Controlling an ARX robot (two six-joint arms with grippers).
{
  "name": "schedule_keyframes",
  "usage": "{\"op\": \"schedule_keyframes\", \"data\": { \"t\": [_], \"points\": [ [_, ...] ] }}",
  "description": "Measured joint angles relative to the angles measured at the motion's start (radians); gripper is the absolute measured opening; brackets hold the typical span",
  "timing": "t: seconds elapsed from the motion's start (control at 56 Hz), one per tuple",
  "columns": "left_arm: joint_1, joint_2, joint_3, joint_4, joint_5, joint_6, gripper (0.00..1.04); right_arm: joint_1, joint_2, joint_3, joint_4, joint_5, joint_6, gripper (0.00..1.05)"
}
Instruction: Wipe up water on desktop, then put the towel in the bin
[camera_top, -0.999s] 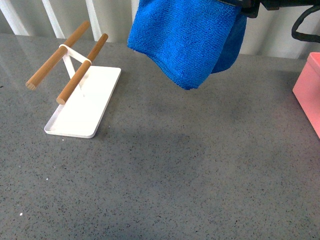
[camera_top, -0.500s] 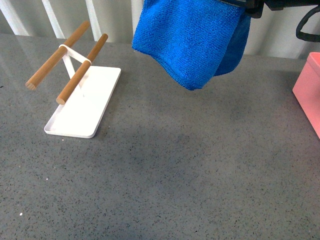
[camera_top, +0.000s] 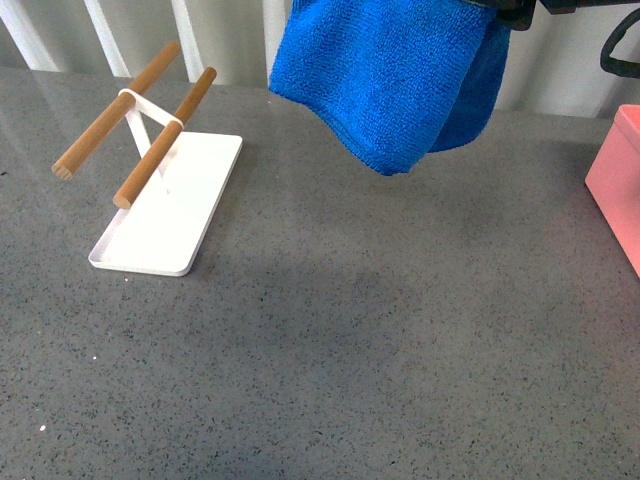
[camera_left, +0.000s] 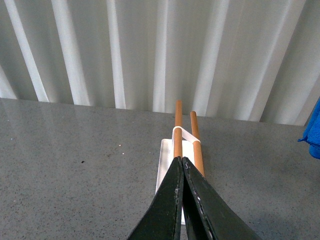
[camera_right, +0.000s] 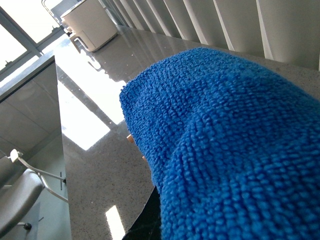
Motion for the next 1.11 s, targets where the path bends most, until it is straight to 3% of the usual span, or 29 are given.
{"op": "schedule_keyframes", "data": {
  "t": [0.66,0.767,0.999,1.106],
  "points": [
    [0.000,-0.299,0.000,-0.295,0.000,0.000,0.04,-0.008,0.000,-0.029,-0.003,0.009,-0.014,0.05],
    [0.000,-0.435,0.000,-0.463,0.000,0.000,0.04,-0.008,-0.001,-0.029,-0.003,0.009,-0.014,0.05],
    [0.000,-0.471,0.000,-0.473,0.000,0.000,0.04,-0.010,-0.003,-0.032,-0.022,0.015,-0.028,0.05],
    [0.000,-0.471,0.000,-0.473,0.000,0.000,0.21,-0.014,-0.003,-0.040,-0.076,0.039,-0.059,0.05]
  ]
}}
